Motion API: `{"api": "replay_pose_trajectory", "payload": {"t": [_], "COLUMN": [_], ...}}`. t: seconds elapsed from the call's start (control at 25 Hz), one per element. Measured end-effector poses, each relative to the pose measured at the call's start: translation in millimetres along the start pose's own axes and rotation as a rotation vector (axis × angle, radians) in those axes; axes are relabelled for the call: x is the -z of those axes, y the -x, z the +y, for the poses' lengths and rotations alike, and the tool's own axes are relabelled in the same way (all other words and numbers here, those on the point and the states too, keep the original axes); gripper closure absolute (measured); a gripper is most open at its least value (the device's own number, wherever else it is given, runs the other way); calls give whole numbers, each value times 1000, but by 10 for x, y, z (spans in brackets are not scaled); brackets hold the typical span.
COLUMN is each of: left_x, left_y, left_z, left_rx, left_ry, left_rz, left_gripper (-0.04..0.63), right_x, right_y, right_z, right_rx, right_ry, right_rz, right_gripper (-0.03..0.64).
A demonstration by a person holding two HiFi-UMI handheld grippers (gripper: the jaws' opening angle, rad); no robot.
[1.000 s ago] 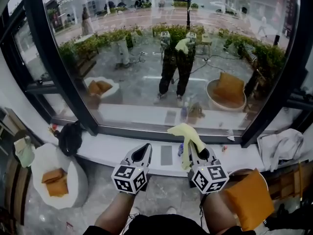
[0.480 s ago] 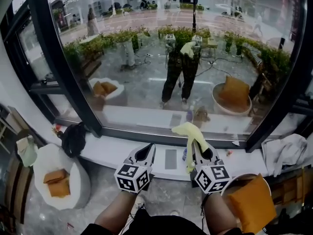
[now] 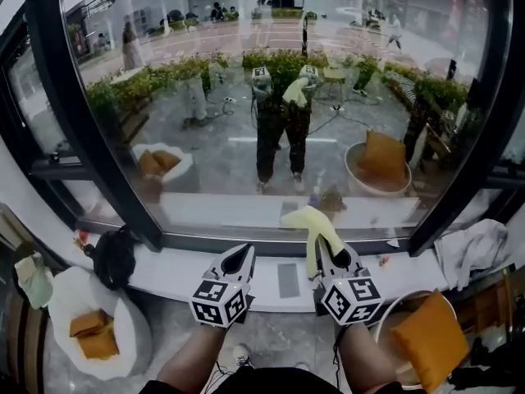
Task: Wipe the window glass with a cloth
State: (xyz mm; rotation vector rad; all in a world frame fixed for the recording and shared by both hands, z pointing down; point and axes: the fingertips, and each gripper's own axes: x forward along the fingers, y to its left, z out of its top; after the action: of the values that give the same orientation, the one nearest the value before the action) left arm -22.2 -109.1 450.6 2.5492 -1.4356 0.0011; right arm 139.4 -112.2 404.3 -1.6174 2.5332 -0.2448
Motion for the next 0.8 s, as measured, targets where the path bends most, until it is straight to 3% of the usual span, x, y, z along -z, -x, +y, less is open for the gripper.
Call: {"api": "replay_pose_trajectory", "payload": {"t": [0.8], "left_x": [-302], "left_y": [56], "left_z": [1477], "left_rx": [53], "left_ry": [-6], "left_rz": [-12], "left_gripper": [589], "right_x": [-649], "right_y": [-1624], "right_z": [941], "right_rx": [27], "right_ry": [77], "right_rz": [-145], "right_gripper": [584]}}
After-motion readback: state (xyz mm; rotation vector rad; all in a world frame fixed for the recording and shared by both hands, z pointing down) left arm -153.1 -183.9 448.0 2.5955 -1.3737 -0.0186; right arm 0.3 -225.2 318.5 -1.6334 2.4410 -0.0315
